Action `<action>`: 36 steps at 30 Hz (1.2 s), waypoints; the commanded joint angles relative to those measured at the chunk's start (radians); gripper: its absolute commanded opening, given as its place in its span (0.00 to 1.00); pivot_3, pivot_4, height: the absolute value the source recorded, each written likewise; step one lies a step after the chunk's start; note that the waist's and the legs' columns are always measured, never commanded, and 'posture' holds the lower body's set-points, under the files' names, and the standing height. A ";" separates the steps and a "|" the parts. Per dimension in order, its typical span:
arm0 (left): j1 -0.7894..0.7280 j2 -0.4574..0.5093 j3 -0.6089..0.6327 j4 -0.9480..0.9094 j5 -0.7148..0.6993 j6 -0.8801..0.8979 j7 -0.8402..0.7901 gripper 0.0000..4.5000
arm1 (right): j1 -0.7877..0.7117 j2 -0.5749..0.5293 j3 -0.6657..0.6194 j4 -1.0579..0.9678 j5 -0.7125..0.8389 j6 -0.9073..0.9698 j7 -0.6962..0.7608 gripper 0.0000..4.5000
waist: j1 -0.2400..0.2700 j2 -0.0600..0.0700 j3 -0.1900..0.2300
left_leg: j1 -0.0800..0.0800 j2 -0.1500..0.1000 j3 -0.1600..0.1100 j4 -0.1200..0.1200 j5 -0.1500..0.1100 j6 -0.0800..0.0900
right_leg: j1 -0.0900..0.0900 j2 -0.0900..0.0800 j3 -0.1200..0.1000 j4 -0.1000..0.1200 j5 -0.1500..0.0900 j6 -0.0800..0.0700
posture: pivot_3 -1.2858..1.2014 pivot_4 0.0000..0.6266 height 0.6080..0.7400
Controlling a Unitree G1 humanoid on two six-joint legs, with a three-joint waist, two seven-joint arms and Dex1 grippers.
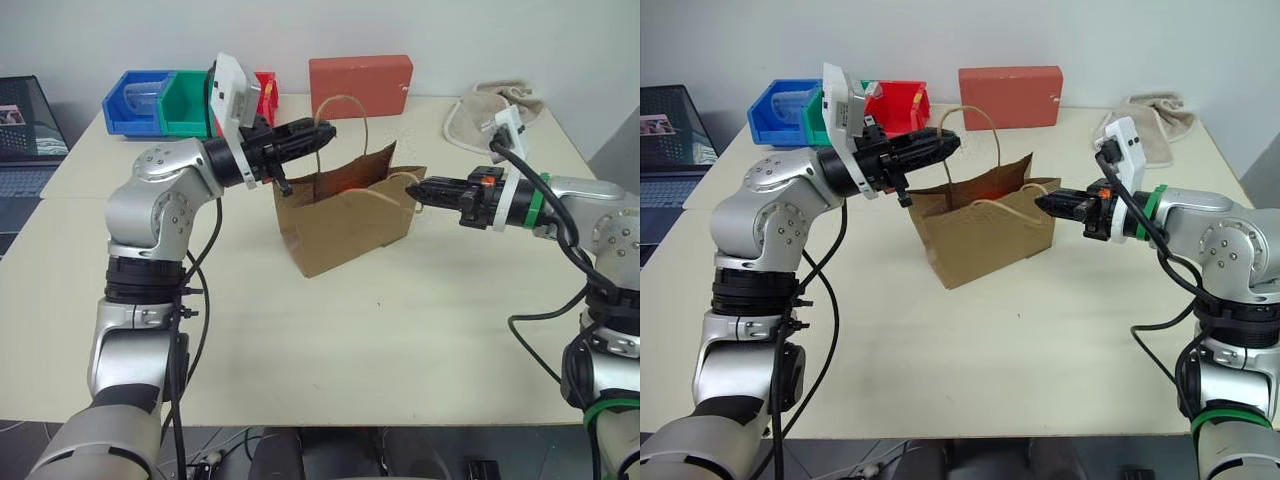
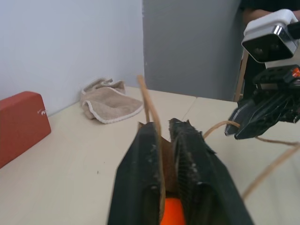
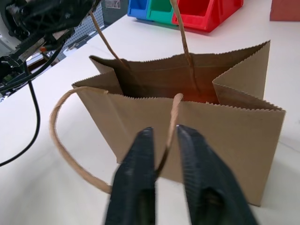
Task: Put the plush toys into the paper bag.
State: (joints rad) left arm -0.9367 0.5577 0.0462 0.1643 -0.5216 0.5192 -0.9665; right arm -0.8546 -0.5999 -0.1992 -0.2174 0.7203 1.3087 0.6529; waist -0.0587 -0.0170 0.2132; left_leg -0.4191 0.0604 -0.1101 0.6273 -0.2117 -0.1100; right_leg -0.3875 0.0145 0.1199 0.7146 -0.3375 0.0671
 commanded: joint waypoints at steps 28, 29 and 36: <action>0.183 0.105 0.034 0.127 0.044 -0.080 -0.210 1.00 | 0.219 -0.235 -0.016 -0.349 0.220 -0.208 0.161 1.00 | 0.007 0.000 0.000 | 0.001 0.000 0.000 0.002 0.000 0.000 | 0.002 0.000 0.000 -0.001 0.000 0.000 | 0.52 0.24 1.00; 0.184 0.102 0.031 0.130 0.045 -0.082 -0.219 1.00 | 0.219 -0.237 -0.019 -0.346 0.226 -0.208 0.159 1.00 | 0.006 0.000 0.000 | 0.000 0.000 0.000 0.001 0.000 0.000 | 0.001 0.000 0.000 -0.001 0.000 0.000 | 0.52 0.24 1.00; 0.204 0.077 0.027 0.102 0.029 -0.065 -0.230 1.00 | 0.208 -0.279 -0.050 -0.348 0.282 -0.212 0.176 1.00 | 0.004 0.001 0.000 | 0.000 0.001 0.000 0.000 0.000 0.000 | 0.001 0.000 0.000 -0.001 0.000 0.000 | 0.52 0.24 1.00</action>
State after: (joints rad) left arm -0.7351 0.6323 0.0645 0.3091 -0.4777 0.4530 -1.1897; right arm -0.6350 -0.8602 -0.2138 -0.5450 0.9707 1.1191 0.8228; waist -0.0550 -0.0165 0.2134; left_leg -0.4187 0.0611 -0.1101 0.6270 -0.2118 -0.1098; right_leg -0.3867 0.0147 0.1196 0.7138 -0.3376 0.0669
